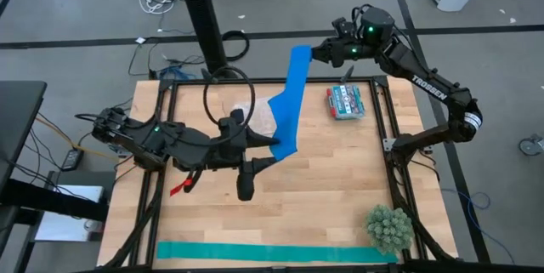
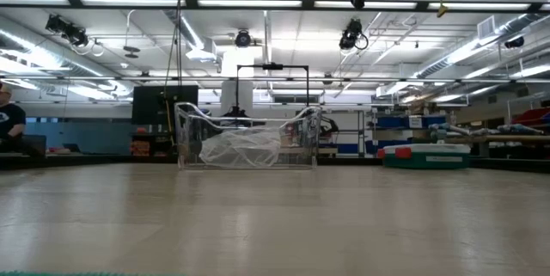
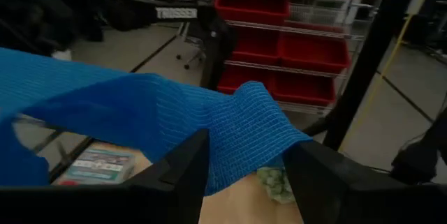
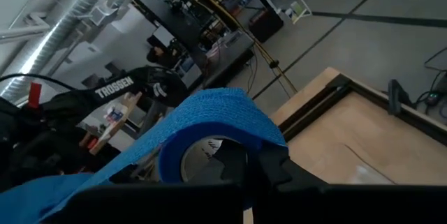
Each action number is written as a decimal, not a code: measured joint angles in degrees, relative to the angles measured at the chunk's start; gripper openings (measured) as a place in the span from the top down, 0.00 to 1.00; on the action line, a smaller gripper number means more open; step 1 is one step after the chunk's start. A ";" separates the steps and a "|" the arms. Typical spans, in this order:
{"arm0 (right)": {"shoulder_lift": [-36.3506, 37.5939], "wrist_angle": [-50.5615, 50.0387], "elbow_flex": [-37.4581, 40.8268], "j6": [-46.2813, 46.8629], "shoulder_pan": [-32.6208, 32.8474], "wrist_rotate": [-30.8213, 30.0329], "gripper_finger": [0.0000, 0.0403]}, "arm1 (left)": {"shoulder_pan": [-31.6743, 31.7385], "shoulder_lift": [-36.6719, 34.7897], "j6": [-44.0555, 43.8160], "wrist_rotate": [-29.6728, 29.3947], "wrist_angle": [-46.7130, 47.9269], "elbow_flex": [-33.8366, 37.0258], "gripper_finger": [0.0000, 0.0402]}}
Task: Roll bandage
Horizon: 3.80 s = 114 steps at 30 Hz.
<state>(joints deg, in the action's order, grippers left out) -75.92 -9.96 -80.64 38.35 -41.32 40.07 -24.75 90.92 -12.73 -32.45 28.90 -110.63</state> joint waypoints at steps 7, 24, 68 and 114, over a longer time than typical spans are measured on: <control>0.86 0.84 0.00 -0.54 0.02 0.65 1.00 | 0.02 0.50 -6.16 1.09 8.31 0.02 0.53; 2.48 -0.67 -0.02 -2.58 -0.07 2.48 1.00 | 0.24 0.08 -16.21 7.08 24.16 -4.66 0.53; 6.40 7.97 -0.04 0.46 11.62 -7.07 1.00 | 20.85 0.67 -12.10 6.19 -11.62 14.17 0.53; 6.91 -1.26 -5.57 -13.38 11.72 -8.68 1.00 | 20.10 5.76 -13.23 20.37 -16.95 10.98 0.99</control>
<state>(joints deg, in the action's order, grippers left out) -69.01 -11.22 -86.21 24.97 -29.60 31.39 -4.65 96.68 -25.96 -12.08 11.95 -99.65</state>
